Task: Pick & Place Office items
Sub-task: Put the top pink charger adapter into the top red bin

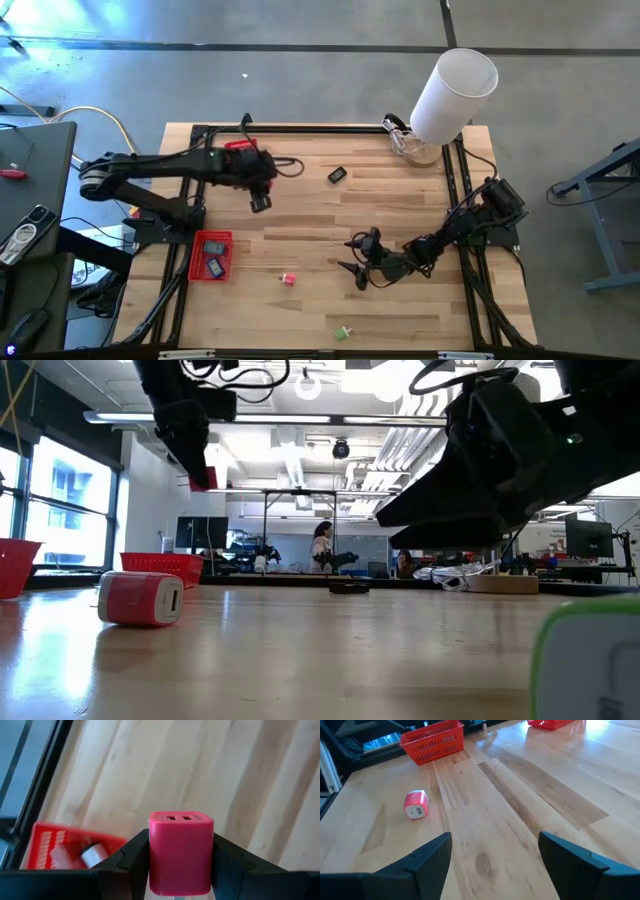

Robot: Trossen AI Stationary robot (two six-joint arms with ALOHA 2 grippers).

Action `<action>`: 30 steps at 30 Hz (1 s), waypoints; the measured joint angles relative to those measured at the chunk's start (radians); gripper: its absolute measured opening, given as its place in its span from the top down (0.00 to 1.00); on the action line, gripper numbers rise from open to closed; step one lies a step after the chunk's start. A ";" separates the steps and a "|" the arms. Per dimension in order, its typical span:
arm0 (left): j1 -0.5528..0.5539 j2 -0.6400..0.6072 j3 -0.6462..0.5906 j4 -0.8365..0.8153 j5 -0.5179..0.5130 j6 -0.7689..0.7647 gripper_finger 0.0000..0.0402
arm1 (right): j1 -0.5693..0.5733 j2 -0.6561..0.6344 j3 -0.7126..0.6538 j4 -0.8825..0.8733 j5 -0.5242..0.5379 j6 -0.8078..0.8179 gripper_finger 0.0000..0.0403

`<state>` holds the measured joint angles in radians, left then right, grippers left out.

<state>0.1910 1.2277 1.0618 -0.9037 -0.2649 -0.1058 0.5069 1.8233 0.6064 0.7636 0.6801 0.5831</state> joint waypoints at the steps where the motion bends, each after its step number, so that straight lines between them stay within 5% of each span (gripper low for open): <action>1: 0.017 -0.002 0.000 -0.009 0.000 0.000 0.62 | -0.001 0.000 0.000 0.000 0.000 0.000 0.29; 10: 0.211 -0.002 0.000 -0.060 0.004 0.019 0.62 | 0.001 0.000 0.000 -0.005 -0.002 0.000 0.29; 20: 0.459 -0.002 0.000 -0.059 0.139 0.090 0.62 | 0.001 0.000 0.000 -0.011 -0.002 -0.001 0.29; 30: 0.643 0.084 0.001 -0.064 0.235 -0.021 0.62 | -0.004 0.000 0.000 -0.021 -0.001 0.000 0.29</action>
<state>0.8344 1.3117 1.0628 -0.9682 -0.0298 -0.1272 0.5030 1.8233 0.6064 0.7425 0.6792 0.5831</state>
